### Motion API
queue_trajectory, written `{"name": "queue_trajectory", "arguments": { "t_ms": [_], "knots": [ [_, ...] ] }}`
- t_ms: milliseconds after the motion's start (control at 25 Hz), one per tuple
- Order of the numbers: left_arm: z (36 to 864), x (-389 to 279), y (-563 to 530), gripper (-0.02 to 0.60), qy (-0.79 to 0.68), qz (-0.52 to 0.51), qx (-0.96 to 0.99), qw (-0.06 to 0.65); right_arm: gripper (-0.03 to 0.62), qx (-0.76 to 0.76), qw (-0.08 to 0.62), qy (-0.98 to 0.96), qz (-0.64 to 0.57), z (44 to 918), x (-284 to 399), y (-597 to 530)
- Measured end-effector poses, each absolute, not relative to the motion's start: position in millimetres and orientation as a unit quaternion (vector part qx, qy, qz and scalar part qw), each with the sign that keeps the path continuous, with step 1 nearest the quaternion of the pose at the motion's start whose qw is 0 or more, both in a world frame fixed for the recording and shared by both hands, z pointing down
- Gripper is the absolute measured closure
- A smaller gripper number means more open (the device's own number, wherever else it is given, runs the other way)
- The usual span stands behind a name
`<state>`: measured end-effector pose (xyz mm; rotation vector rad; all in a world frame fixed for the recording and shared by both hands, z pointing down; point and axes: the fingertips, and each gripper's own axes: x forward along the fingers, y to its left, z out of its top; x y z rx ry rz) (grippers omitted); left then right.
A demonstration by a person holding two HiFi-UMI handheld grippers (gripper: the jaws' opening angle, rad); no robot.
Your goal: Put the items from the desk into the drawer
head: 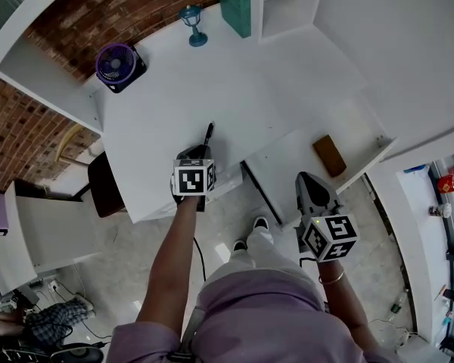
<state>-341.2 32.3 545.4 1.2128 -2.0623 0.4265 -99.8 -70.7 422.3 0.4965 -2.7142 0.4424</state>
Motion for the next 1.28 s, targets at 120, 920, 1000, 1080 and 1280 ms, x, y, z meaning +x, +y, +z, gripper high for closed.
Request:
{"name": "queue_trajectory", "arguments": {
  "t_ms": [120,920,1000,1080,1280],
  "knots": [
    [533,-330,27,0.543,-0.793,0.164,0.482,0.334,0.591,0.176,0.17,-0.957,0.158,421,-99,-72],
    [480,-207,-76,0.543,-0.728,0.172,0.611,0.26,0.591,0.234,0.127,-0.949,0.169,407,-44,-114],
    [478,-197,-87,0.543,-0.717,0.175,0.624,0.256,0.591,0.247,0.121,-0.946,0.17,404,-37,-119],
    [479,-186,-93,0.543,-0.705,0.181,0.636,0.256,0.591,0.259,0.117,-0.943,0.173,403,-29,-120],
    [484,-164,-112,0.543,-0.671,0.19,0.67,0.255,0.591,0.296,0.114,-0.932,0.175,402,-15,-124]
  ]
}}
